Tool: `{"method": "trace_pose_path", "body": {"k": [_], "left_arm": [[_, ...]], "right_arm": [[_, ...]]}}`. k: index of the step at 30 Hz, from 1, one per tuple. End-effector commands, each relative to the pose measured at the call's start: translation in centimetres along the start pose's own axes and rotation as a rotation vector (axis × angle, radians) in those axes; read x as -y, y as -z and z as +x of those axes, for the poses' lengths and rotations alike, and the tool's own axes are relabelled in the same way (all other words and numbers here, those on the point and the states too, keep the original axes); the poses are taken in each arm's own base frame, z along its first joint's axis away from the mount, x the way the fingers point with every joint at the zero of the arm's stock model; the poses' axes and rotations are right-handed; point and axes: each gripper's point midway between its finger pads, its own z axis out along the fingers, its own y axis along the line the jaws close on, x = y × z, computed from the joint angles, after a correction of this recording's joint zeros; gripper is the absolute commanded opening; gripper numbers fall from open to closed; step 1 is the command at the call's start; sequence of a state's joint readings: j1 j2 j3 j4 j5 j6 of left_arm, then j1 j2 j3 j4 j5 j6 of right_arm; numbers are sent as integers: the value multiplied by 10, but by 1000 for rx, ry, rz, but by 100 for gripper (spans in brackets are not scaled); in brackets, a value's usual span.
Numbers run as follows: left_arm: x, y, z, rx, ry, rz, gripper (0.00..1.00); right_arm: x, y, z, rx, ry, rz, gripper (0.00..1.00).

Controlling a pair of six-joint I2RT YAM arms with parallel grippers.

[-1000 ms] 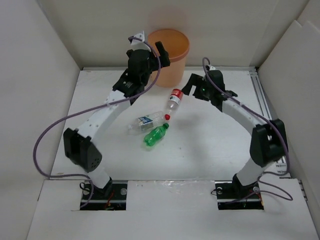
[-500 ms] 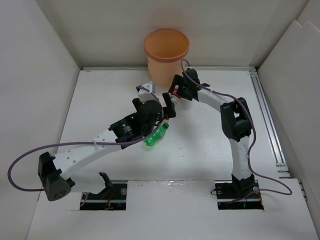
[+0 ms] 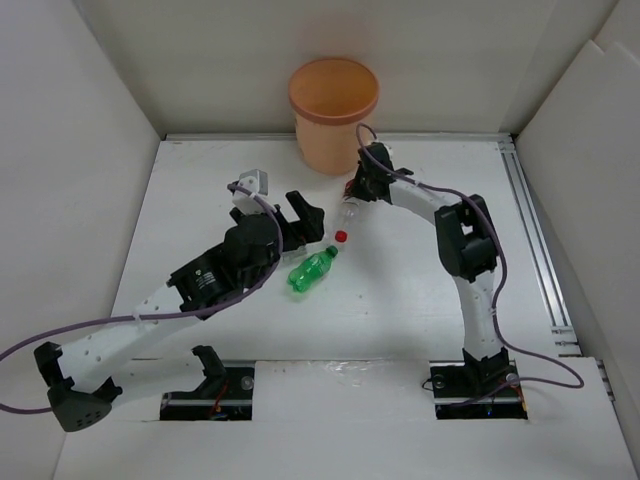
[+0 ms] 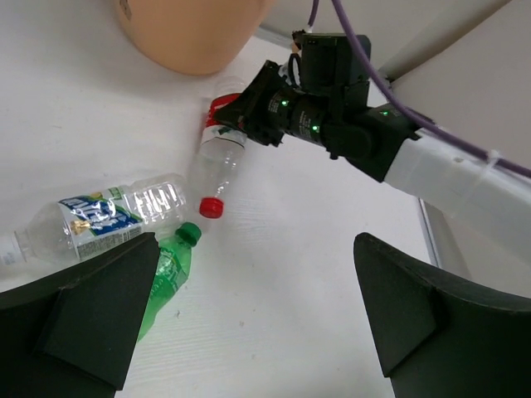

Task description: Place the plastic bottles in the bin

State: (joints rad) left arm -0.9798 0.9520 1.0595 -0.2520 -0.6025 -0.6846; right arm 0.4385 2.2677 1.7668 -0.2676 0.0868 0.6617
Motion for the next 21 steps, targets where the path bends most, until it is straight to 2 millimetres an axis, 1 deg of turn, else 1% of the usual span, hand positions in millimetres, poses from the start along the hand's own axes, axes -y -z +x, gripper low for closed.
{"method": "trace_pose_path", "body": {"k": [1, 2, 3, 4, 5, 6, 7, 8, 9, 10, 11, 12, 13, 14, 15, 16, 17, 20, 21], "left_arm": [[3, -9, 23, -67, -67, 20, 100], [6, -11, 27, -80, -80, 34, 100], [8, -15, 32, -92, -100, 40, 100], [14, -22, 42, -119, -114, 61, 100], [19, -25, 43, -123, -120, 75, 100], [22, -28, 48, -135, -130, 89, 100], [33, -33, 55, -152, -140, 131, 100], [37, -37, 55, -155, -128, 153, 100], [44, -37, 52, -154, -123, 194, 100], [55, -42, 48, -136, -95, 248, 100], [63, -41, 50, -157, -101, 321, 100], [70, -42, 56, -172, -110, 362, 100], [78, -41, 58, -177, -117, 405, 100], [93, -39, 64, -198, -124, 491, 100], [100, -38, 68, -210, -144, 537, 100], [109, -36, 69, -217, -140, 582, 100], [125, -32, 70, -227, -134, 668, 100], [142, -29, 72, -228, -119, 756, 100], [149, -33, 71, -221, -107, 773, 100]], "right_arm": [[26, 31, 0, 15, 7, 92, 2], [29, 55, -12, 67, -7, 76, 2], [27, 69, -17, 91, -10, 57, 2], [31, 82, -27, 123, -13, 47, 2], [28, 95, -40, 159, -14, -5, 1], [26, 122, -46, 192, -7, -56, 0], [21, 135, -51, 215, 9, -107, 0], [12, 149, -51, 214, 49, -184, 0], [15, 159, -52, 232, 65, -218, 0], [4, 189, -63, 285, 82, -271, 0], [6, 201, -67, 303, 93, -285, 0], [3, 214, -69, 316, 124, -333, 0], [-2, 237, -73, 358, 141, -392, 0], [-6, 250, -75, 375, 152, -446, 0], [-18, 265, -68, 357, 187, -560, 0], [-17, 276, -73, 397, 184, -623, 0], [-29, 301, -69, 398, 220, -738, 0], [-39, 331, -69, 426, 235, -880, 0], [-44, 342, -67, 429, 247, -915, 0]]}}
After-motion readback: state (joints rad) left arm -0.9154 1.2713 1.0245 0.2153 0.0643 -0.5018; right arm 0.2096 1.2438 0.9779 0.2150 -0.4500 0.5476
